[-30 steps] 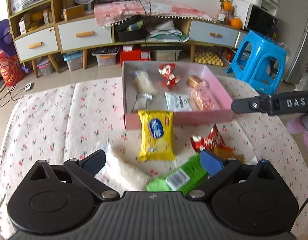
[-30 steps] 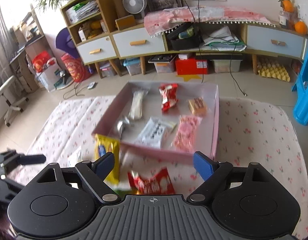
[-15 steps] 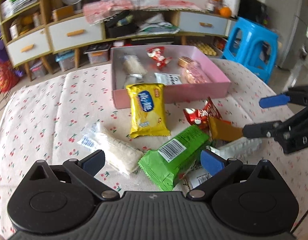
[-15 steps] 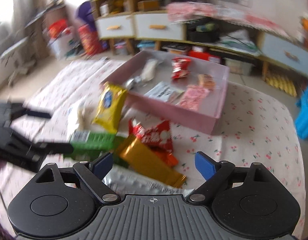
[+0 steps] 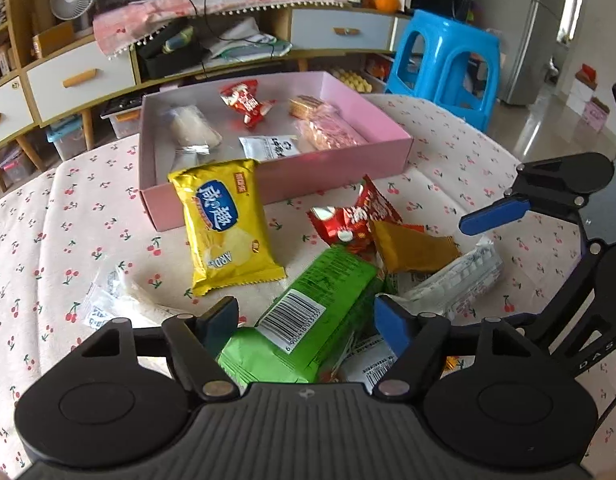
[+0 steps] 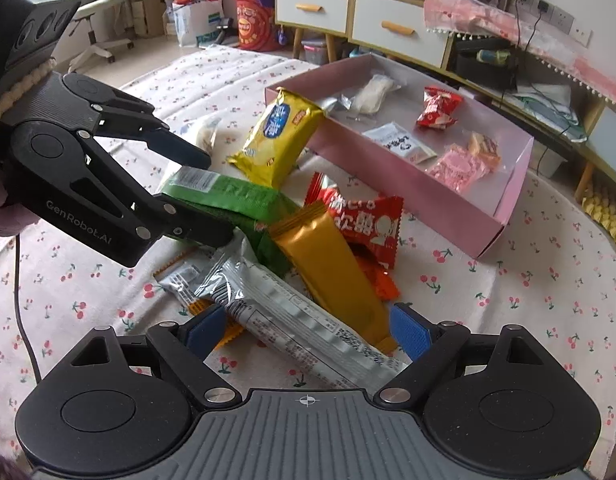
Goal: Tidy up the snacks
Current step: 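Grasp the green packet with the left tool while the right tool grasps the silver-white bar packet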
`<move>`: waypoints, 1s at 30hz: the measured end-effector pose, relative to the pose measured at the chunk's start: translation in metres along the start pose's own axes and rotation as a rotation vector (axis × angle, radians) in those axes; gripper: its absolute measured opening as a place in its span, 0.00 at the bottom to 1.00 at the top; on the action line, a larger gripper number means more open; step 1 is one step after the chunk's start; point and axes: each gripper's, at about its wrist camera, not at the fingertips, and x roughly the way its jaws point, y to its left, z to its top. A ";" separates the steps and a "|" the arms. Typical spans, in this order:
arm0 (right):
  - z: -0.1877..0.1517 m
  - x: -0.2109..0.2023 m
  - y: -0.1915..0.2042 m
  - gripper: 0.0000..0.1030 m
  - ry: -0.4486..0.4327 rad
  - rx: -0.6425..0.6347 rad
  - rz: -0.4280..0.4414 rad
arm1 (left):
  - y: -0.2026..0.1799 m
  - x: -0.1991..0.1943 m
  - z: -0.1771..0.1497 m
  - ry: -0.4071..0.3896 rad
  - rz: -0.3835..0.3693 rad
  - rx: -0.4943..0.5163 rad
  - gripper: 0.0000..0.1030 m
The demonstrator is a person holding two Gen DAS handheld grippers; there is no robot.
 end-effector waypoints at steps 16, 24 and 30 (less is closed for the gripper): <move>-0.016 -0.011 0.011 0.75 0.067 -0.018 0.009 | -0.004 -0.018 -0.020 0.134 0.076 -0.094 0.46; -0.025 -0.019 0.017 0.73 0.161 0.070 0.114 | -0.006 -0.030 -0.034 0.215 0.028 -0.109 0.48; -0.023 -0.020 0.020 0.73 0.118 0.055 0.035 | -0.012 -0.032 -0.036 0.193 0.039 -0.088 0.53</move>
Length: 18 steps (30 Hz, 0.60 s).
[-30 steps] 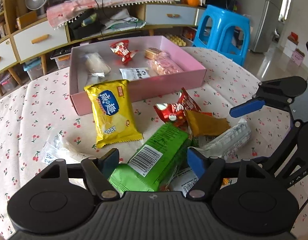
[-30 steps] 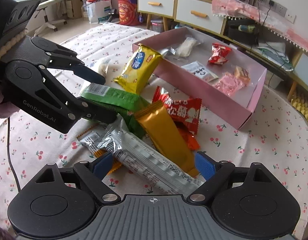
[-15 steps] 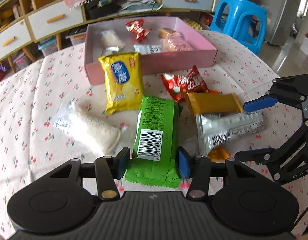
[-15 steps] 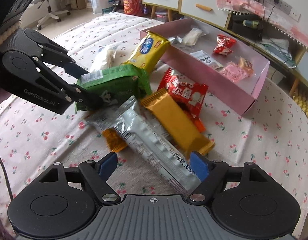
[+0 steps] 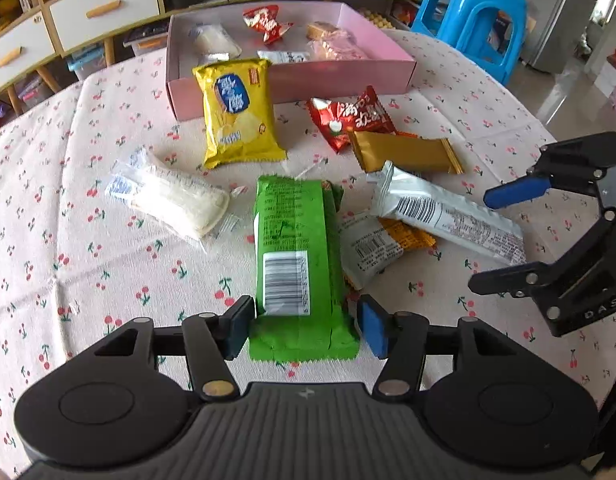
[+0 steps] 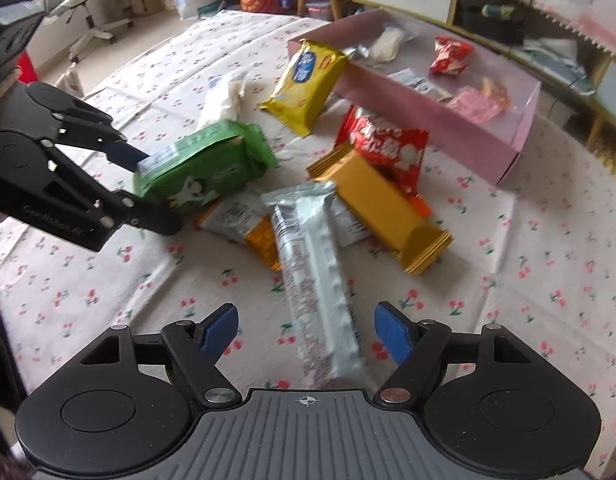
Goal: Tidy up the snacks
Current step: 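Grasp the green packet with the left tool while the right tool grasps the silver-white bar packet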
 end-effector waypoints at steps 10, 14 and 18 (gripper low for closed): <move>0.006 0.011 0.004 0.45 -0.007 -0.011 -0.042 | 0.000 0.005 0.006 -0.062 0.034 -0.044 0.47; 0.007 0.012 0.001 0.33 -0.006 0.015 -0.052 | -0.001 0.010 0.007 -0.060 0.034 -0.070 0.44; 0.008 0.011 0.000 0.29 -0.008 0.040 -0.032 | 0.000 0.010 0.007 -0.060 0.037 -0.090 0.42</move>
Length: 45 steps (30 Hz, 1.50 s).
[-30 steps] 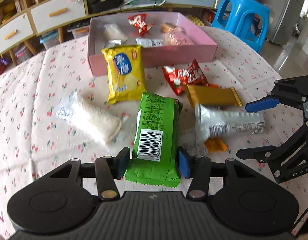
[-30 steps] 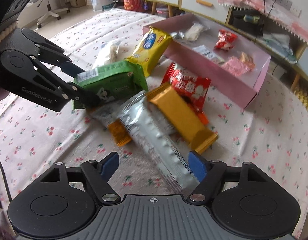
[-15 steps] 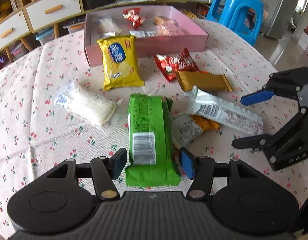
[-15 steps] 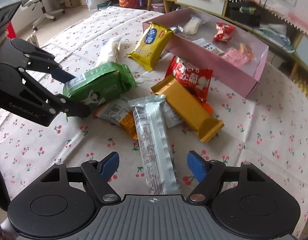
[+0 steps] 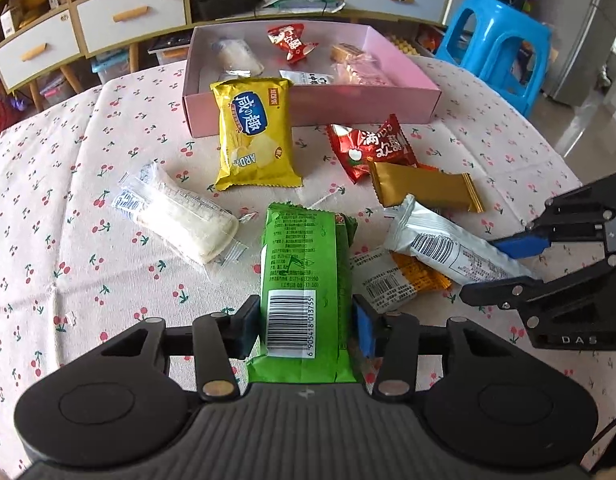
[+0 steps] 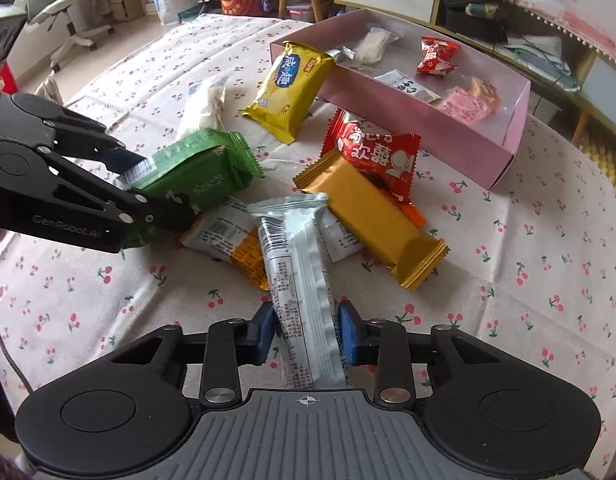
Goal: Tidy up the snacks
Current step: 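Grasp the green packet with the left tool while the right tool grasps the silver-white bar packet, then carry the green packet and silver-white bar into the pink box and open both tools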
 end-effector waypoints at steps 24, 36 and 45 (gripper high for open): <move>0.039 -0.046 -0.040 0.28 -0.115 0.329 0.089 | 0.006 -0.030 0.035 -0.120 -0.057 -0.160 0.41; 0.091 -0.030 -0.090 0.28 -0.148 0.484 0.005 | 0.021 -0.026 0.087 -0.182 -0.058 -0.204 0.41; 0.125 -0.009 -0.129 0.28 -0.202 0.583 -0.016 | 0.029 -0.004 0.127 -0.221 -0.054 -0.205 0.41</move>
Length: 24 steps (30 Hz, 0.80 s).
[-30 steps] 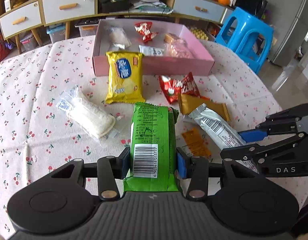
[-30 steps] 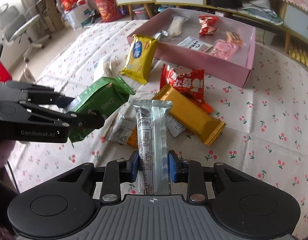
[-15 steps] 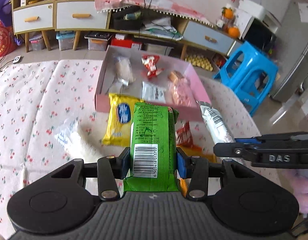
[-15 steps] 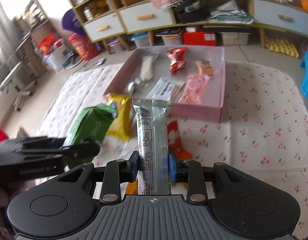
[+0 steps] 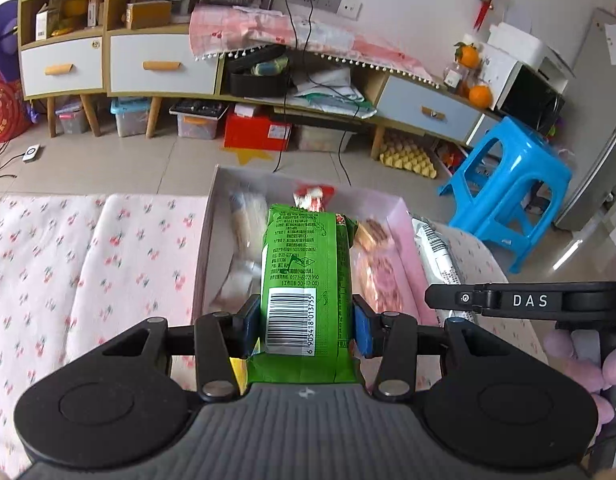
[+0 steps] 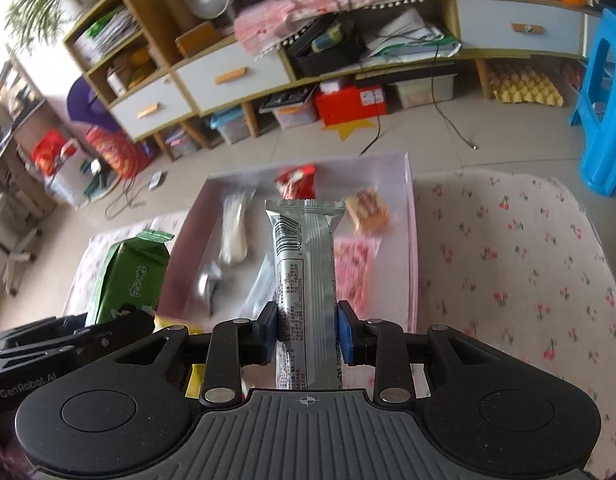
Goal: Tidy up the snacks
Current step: 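Carry the green packet and silver-white bar into the pink box and open both tools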
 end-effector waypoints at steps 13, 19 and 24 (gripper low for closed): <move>0.013 0.049 -0.033 0.28 -0.043 0.093 0.023 | 0.006 0.055 0.020 0.019 0.031 -0.002 0.41; 0.017 0.054 -0.041 0.28 -0.083 0.064 -0.043 | 0.007 0.080 0.019 0.069 0.055 -0.019 0.41; 0.015 0.060 -0.048 0.28 -0.081 0.070 -0.037 | 0.006 0.087 0.017 0.079 0.065 -0.017 0.41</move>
